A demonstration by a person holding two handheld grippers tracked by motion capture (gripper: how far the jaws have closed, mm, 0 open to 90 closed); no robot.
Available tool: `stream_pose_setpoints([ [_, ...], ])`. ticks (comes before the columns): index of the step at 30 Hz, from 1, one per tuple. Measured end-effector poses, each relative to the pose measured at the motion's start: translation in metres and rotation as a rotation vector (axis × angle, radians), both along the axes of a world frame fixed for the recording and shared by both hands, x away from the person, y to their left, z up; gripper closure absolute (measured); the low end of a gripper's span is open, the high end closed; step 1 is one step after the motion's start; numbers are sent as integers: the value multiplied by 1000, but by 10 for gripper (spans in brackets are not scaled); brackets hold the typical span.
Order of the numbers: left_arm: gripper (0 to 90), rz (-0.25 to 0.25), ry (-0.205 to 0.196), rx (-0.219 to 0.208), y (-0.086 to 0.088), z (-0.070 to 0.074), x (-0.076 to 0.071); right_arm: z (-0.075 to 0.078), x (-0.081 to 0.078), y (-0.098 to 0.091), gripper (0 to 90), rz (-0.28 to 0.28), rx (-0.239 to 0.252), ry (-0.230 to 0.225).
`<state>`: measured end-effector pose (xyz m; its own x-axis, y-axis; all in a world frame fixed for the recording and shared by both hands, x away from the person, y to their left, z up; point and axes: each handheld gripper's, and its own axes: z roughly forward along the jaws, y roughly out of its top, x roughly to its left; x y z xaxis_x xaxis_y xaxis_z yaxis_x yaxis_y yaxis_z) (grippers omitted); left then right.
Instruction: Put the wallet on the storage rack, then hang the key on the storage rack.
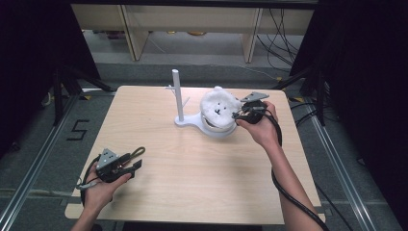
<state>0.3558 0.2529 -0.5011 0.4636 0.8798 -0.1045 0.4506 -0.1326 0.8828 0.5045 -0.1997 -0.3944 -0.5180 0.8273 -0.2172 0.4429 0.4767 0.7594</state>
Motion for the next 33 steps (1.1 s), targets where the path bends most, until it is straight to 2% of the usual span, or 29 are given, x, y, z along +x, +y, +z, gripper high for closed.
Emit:
stream_pose_setpoints([
  [3,404,-4,-8,5,0,1,1,-5,-7,-4,376,-2,15,25],
  [9,390,1,-16,20,2,6,5,-15,-24,-13,403,-9,52,39],
  [12,386,1,-15,28,3,8,6,-20,-35,-19,410,-20,77,60],
  [14,379,2,-16,36,4,10,8,-26,-42,-24,412,-11,74,55],
  [17,371,1,-10,47,5,12,12,-34,-53,-28,411,-28,88,72],
  [18,367,3,-7,53,5,13,12,-37,-59,-30,411,-37,96,92],
  [22,356,-13,17,81,7,16,16,-44,-74,-36,405,-39,108,113],
  [26,354,-37,39,101,10,20,19,-49,-87,-40,406,-71,141,143],
  [27,353,-38,56,112,11,21,20,-51,-89,-41,408,-68,144,137],
  [28,352,-46,68,114,12,21,22,-52,-93,-41,407,-79,149,151],
  [29,352,-57,85,141,14,23,23,-54,-94,-42,405,-77,145,159],
  [30,352,-47,88,133,13,24,24,-55,-97,-41,405,-92,159,194],
  [31,351,-64,107,160,15,27,27,-56,-99,-40,404,-98,161,207],
  [32,352,-68,115,159,16,28,29,-59,-101,-40,403,-91,174,252],
  [33,351,-66,117,153,15,29,31,-61,-102,-40,403,-86,174,253],
])
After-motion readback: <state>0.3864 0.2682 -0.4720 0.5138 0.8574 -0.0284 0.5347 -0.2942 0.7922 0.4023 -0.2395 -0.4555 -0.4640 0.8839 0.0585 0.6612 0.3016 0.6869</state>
